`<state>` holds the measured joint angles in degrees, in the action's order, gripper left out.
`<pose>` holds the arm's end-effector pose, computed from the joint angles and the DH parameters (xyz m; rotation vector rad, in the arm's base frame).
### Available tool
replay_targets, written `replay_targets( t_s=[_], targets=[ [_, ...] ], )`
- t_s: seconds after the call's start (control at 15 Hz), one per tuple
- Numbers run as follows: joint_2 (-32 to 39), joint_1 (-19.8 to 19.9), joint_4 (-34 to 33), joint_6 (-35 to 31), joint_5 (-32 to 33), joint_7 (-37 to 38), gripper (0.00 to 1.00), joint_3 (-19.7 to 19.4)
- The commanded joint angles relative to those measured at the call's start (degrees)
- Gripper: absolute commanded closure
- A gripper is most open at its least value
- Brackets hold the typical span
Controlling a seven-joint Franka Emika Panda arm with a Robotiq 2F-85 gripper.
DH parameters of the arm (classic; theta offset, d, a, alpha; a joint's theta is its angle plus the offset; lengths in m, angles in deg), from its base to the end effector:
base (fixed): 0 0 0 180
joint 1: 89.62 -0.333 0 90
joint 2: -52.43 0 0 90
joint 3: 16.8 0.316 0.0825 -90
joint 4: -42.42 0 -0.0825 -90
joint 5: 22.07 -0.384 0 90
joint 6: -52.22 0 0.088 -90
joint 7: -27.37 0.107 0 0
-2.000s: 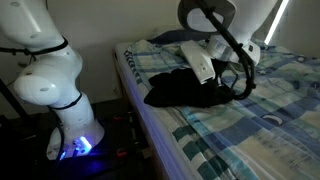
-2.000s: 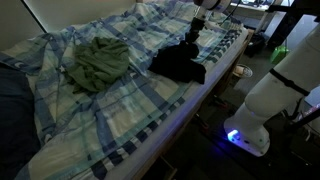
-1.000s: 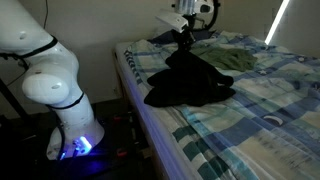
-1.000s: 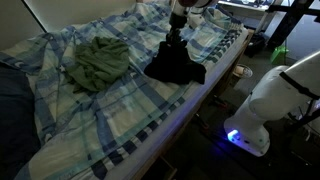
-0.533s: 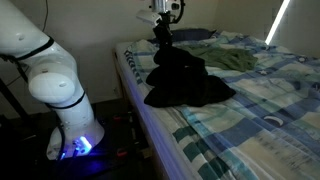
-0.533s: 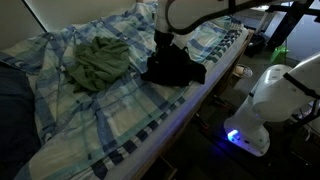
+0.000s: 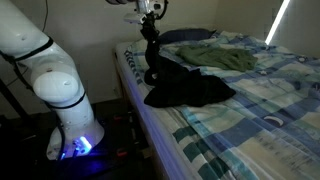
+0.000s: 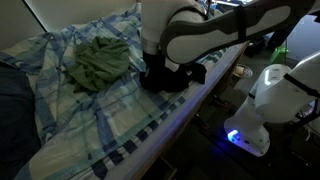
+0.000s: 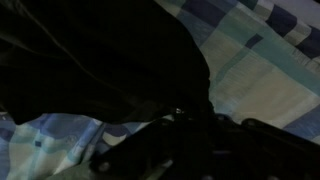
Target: Unfold the black shirt
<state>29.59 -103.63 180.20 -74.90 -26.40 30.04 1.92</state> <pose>0.3719 0.2501 0.4733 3.0380 0.7323 0.3207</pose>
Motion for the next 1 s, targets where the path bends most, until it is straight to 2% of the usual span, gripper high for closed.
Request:
replay_targets(
  t_s=[0.0,0.47,0.67,0.73,0.93],
  targets=[
    [3.1,-1.1,-1.8,-2.3,3.1,2.9,0.98,1.8],
    [7.4,-2.8,-3.2,-9.1,3.8,4.4,0.98,3.2],
    [7.4,-3.5,-2.1,-12.7,1.7,1.5,0.98,1.5],
    [7.0,-3.4,-1.9,-10.6,2.9,2.4,0.91,2.0],
    [7.4,-3.4,-1.9,-11.6,2.8,2.4,0.91,1.5]
  ],
)
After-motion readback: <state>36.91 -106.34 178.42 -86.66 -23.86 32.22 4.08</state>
